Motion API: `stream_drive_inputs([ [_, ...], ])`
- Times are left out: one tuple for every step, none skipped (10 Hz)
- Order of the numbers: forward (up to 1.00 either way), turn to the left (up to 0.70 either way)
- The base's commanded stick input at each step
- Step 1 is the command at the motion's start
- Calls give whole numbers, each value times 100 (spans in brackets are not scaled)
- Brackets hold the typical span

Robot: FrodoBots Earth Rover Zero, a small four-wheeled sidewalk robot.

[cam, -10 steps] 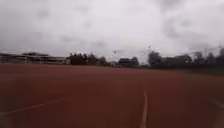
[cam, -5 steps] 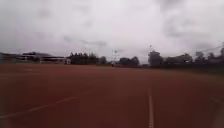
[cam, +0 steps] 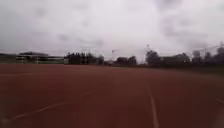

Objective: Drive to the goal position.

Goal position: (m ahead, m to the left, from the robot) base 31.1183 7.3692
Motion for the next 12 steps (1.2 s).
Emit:
stream_drive_inputs([
  [50,0],
  [50,0],
  [50,0],
  [50,0],
  [50,0],
  [50,0],
  [50,0],
  [50,0],
  [50,0],
  [50,0],
  [50,0],
  [50,0],
])
